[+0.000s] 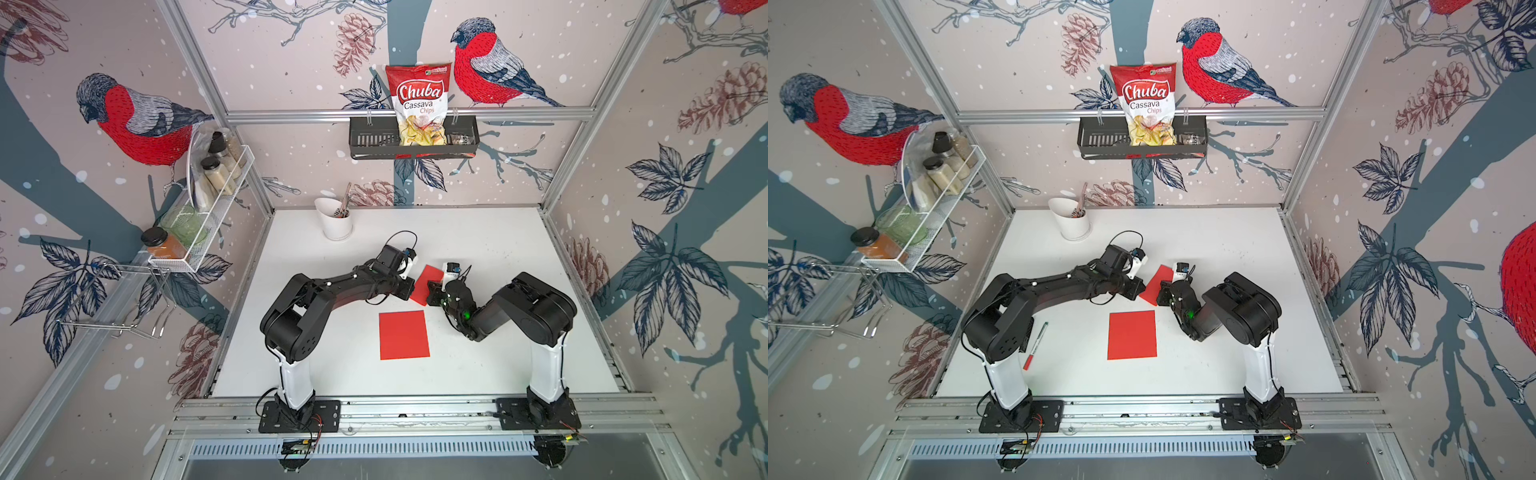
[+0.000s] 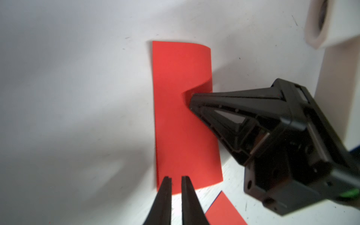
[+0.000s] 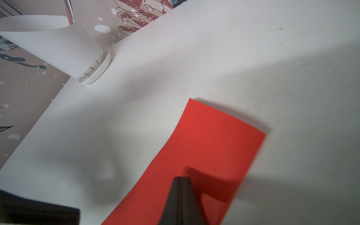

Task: Fold the square paper along the opposite sides
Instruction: Smooth out the paper at the center of the board.

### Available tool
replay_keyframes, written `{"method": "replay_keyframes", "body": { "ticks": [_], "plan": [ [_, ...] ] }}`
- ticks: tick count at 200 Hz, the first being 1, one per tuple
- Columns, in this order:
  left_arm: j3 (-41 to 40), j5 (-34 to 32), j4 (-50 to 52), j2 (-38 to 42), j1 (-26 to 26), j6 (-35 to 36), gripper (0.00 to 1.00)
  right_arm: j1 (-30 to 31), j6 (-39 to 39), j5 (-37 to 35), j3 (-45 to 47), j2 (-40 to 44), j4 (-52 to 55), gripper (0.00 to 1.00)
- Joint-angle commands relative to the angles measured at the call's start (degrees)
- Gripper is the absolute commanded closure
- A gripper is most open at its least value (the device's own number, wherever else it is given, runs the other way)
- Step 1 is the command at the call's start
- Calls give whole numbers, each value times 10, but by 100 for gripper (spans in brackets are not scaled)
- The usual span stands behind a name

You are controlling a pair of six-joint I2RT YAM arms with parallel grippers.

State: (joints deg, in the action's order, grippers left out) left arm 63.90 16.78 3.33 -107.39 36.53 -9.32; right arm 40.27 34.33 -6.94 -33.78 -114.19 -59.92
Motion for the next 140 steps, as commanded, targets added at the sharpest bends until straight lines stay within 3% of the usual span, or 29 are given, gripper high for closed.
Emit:
{"method": "replay_keyframes", "body": {
  "ticks": [1, 39, 98, 140],
  "plan": [
    [17, 2, -55, -11, 14, -42, 87, -2, 34, 44, 6, 7, 37, 100],
    [17, 12, -74, -2, 16, -55, 87, -24, 78, 81, 20, 12, 19, 100],
    [-64, 40, -114, -11, 39, -84, 92, -47, 108, 113, 15, 35, 40, 100],
    [-40, 34, -102, -15, 46, -76, 92, -45, 120, 123, 4, 19, 43, 100]
  ]
}}
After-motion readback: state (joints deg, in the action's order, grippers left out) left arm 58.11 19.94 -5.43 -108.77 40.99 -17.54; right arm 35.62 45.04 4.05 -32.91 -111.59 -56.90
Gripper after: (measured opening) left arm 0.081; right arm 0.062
